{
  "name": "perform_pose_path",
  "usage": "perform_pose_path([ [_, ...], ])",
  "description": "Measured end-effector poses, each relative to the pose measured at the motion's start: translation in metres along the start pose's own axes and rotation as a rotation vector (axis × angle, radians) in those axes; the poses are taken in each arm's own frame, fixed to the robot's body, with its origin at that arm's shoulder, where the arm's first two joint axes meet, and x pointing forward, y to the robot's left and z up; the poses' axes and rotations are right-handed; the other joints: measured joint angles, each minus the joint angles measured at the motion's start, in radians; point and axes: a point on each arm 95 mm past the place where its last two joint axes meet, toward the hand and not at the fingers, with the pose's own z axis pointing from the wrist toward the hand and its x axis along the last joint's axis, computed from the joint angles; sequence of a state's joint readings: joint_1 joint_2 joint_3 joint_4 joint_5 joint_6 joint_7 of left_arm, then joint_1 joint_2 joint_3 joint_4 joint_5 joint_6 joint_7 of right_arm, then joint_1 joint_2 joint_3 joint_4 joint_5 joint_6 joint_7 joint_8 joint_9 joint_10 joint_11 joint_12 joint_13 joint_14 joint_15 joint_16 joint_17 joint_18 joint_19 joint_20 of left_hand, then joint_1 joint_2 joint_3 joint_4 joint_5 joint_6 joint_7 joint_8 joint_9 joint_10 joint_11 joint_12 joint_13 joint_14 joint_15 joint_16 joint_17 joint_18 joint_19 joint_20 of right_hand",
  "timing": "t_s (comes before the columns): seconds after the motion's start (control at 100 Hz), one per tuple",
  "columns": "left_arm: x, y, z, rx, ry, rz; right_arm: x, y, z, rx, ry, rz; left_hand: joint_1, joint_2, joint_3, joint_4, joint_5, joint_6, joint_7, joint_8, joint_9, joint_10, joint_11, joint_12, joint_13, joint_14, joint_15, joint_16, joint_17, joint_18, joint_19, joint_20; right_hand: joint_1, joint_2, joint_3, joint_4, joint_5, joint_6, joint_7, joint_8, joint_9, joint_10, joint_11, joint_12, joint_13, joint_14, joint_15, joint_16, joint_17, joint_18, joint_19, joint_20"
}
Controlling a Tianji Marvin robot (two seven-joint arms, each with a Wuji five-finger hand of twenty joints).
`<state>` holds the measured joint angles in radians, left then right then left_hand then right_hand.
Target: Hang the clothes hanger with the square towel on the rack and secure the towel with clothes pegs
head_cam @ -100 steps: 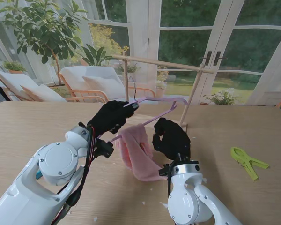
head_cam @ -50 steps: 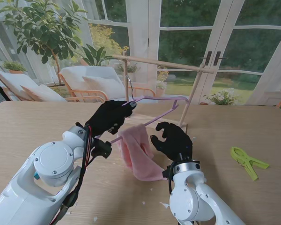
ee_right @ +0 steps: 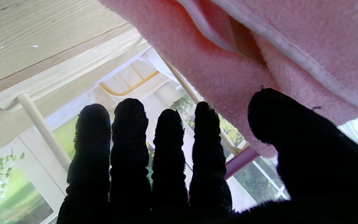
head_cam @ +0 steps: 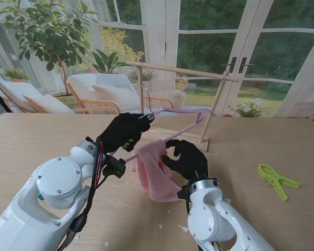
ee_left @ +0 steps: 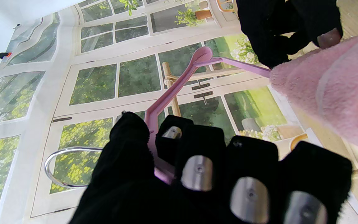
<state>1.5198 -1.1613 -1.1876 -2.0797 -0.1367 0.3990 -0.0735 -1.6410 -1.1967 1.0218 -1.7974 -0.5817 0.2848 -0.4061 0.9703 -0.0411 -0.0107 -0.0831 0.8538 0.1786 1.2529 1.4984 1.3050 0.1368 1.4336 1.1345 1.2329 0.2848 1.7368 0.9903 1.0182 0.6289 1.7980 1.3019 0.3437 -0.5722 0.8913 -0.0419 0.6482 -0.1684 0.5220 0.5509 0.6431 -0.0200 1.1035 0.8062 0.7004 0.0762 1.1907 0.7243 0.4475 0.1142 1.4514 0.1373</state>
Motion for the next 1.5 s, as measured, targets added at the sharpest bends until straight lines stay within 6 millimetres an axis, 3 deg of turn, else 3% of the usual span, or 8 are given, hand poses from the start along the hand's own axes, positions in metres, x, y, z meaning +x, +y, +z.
perform_pose_path([
  [0.02, 0.0, 0.0, 0.0, -0.001, -0.001, -0.002, 0.0, 0.0, 0.0, -0.002, 0.002, 0.004, 0.0, 0.0, 0.0, 0.0, 0.0, 0.0, 0.0, 0.0, 0.0, 0.0, 0.0, 0.0, 0.0, 0.0, 0.0, 0.0, 0.0, 0.0, 0.0, 0.0, 0.006, -0.001, 0.005, 0.0, 0.019, -0.009, 0.015, 0.013, 0.005, 0.0, 0.003, 0.004, 0.0, -0.003, 0.001, 0.0, 0.0, 0.0, 0.0, 0.0],
  [0.09, 0.0, 0.001, 0.0, -0.003, -0.003, -0.008, 0.002, -0.002, 0.001, -0.014, 0.007, 0.019, 0.0, 0.0, 0.0, 0.0, 0.0, 0.0, 0.0, 0.0, 0.0, 0.0, 0.0, 0.0, 0.0, 0.0, 0.0, 0.0, 0.0, 0.0, 0.0, 0.0, 0.07, -0.049, 0.031, -0.097, 0.057, -0.069, 0.214, -0.017, 0.039, -0.012, 0.012, 0.014, 0.006, -0.005, 0.015, 0.0, 0.0, 0.0, 0.0, 0.0],
  [0.19, 0.0, 0.0, 0.0, -0.001, -0.003, -0.009, 0.004, -0.002, 0.001, -0.033, 0.007, 0.026, 0.0, 0.0, 0.0, 0.0, 0.0, 0.0, 0.0, 0.0, 0.0, 0.0, 0.0, 0.0, 0.0, 0.0, 0.0, 0.0, 0.0, 0.0, 0.0, 0.0, 0.136, -0.06, 0.054, -0.1, 0.158, -0.121, 0.396, -0.045, 0.075, -0.017, 0.022, 0.016, 0.031, -0.006, 0.025, 0.0, 0.001, 0.0, 0.0, 0.0],
  [0.27, 0.001, 0.0, 0.0, 0.004, -0.001, -0.009, 0.004, -0.002, 0.001, -0.04, 0.008, 0.026, 0.0, 0.0, 0.0, 0.0, 0.0, 0.0, 0.0, 0.0, 0.0, 0.0, 0.0, 0.0, 0.0, 0.0, 0.0, 0.0, 0.0, 0.0, 0.0, 0.0, 0.147, -0.073, 0.064, -0.101, 0.178, -0.115, 0.405, -0.046, 0.075, -0.017, 0.022, 0.016, 0.031, -0.006, 0.026, 0.0, 0.002, 0.0, 0.0, 0.0],
  [0.51, 0.0, -0.006, 0.002, 0.065, 0.024, 0.038, 0.013, 0.008, -0.013, -0.113, 0.039, -0.016, 0.0, -0.001, 0.0, 0.0, 0.0, 0.0, 0.0, 0.0, 0.0, 0.0, 0.0, 0.0, 0.0, 0.0, 0.0, 0.0, 0.0, 0.0, 0.0, 0.0, 0.158, -0.075, 0.103, -0.104, 0.205, -0.005, 0.442, -0.035, 0.126, 0.001, 0.032, 0.012, 0.077, -0.003, 0.036, 0.0, 0.027, 0.001, 0.0, 0.0],
  [0.97, -0.013, -0.002, 0.007, 0.065, 0.01, 0.102, 0.038, 0.033, -0.019, -0.226, 0.085, -0.03, 0.0, -0.012, 0.0, 0.0, 0.002, 0.0, 0.0, 0.0, 0.0, 0.0, 0.0, 0.0, 0.0, 0.0, 0.0, 0.01, 0.0, 0.0, 0.0, 0.0, 0.159, -0.037, 0.104, -0.104, 0.179, 0.049, 0.494, 0.074, 0.126, 0.027, 0.069, 0.031, 0.091, -0.004, 0.064, 0.0, 0.05, 0.001, 0.017, 0.0],
  [1.28, -0.019, -0.01, -0.001, 0.04, 0.005, 0.058, 0.022, 0.062, -0.008, -0.32, -0.036, -0.043, 0.0, -0.022, 0.0, 0.0, 0.012, 0.0, 0.0, 0.0, 0.002, 0.001, 0.002, 0.0, 0.0, 0.0, 0.0, 0.01, 0.0, 0.0, 0.0, 0.0, 0.17, -0.036, 0.102, -0.104, 0.177, 0.073, 0.507, 0.087, 0.126, 0.032, 0.081, 0.04, 0.091, -0.004, 0.088, 0.0, 0.053, 0.001, 0.037, 0.0],
  [1.5, -0.016, -0.016, -0.004, 0.04, 0.01, 0.004, 0.009, 0.07, -0.005, -0.318, -0.097, -0.067, -0.001, -0.024, 0.008, 0.0, 0.012, 0.0, 0.0, 0.0, 0.002, 0.001, 0.004, -0.001, 0.0, 0.0, 0.0, 0.011, 0.0, 0.0, 0.0, 0.005, 0.17, -0.036, 0.102, -0.104, 0.176, 0.073, 0.512, 0.087, 0.126, 0.044, 0.086, 0.043, 0.091, -0.004, 0.099, 0.001, 0.053, 0.001, 0.049, 0.0],
])
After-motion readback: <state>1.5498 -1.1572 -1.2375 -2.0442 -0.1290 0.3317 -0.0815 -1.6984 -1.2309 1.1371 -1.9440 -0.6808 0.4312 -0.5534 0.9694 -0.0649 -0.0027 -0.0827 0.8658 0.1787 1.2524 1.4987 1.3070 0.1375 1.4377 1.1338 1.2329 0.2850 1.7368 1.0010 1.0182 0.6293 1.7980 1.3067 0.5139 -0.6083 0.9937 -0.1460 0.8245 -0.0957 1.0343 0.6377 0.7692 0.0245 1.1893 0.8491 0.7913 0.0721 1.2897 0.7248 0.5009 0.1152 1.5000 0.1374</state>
